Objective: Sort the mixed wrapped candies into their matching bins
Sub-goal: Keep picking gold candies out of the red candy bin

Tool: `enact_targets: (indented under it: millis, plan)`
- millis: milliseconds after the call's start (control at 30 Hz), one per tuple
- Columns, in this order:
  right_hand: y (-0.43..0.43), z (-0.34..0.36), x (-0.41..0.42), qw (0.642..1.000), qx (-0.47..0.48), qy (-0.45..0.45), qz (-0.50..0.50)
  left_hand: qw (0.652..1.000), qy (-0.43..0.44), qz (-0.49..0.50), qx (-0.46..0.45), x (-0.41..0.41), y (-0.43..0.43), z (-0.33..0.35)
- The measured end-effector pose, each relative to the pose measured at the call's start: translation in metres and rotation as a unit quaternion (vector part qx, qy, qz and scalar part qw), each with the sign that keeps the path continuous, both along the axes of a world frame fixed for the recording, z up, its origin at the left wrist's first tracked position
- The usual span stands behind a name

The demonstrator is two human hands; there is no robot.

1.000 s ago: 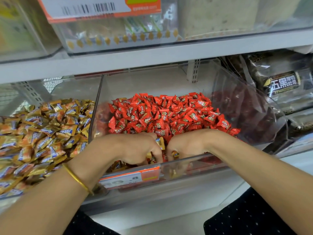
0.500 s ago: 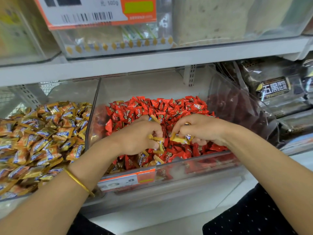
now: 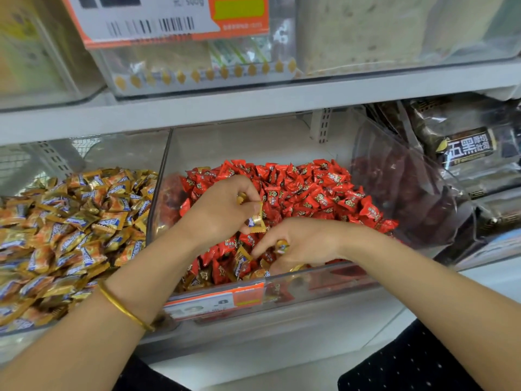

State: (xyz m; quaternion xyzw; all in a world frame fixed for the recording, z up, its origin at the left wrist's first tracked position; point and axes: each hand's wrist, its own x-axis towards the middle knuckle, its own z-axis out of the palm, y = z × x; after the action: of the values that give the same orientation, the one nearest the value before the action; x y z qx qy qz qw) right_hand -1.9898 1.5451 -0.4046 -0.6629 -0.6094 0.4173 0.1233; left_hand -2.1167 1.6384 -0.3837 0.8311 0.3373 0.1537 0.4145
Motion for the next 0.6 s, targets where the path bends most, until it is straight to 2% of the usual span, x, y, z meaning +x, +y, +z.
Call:
enact_targets:
  millis: [133,300,500,600]
  plan:
    - [0.005,-0.006,-0.003,0.997,-0.038,-0.044,0.049,1.0,-0.005,0.008,0.003,-0.002,0.001,0.001]
    - [0.003,-0.006,0.0,0.997,0.023,-0.065,0.02,1.0,-0.012,0.004,0.026,-0.007,-0.002,0.004]
    - [-0.006,0.01,0.007,0.988,0.063,0.085,-0.109,0.993,-0.005,-0.018,0.114,-0.018,-0.007,0.015]
    - [-0.003,0.011,0.001,0.984,0.079,0.094,-0.131,0.989,0.021,-0.039,0.14,-0.023,-0.009,0.014]
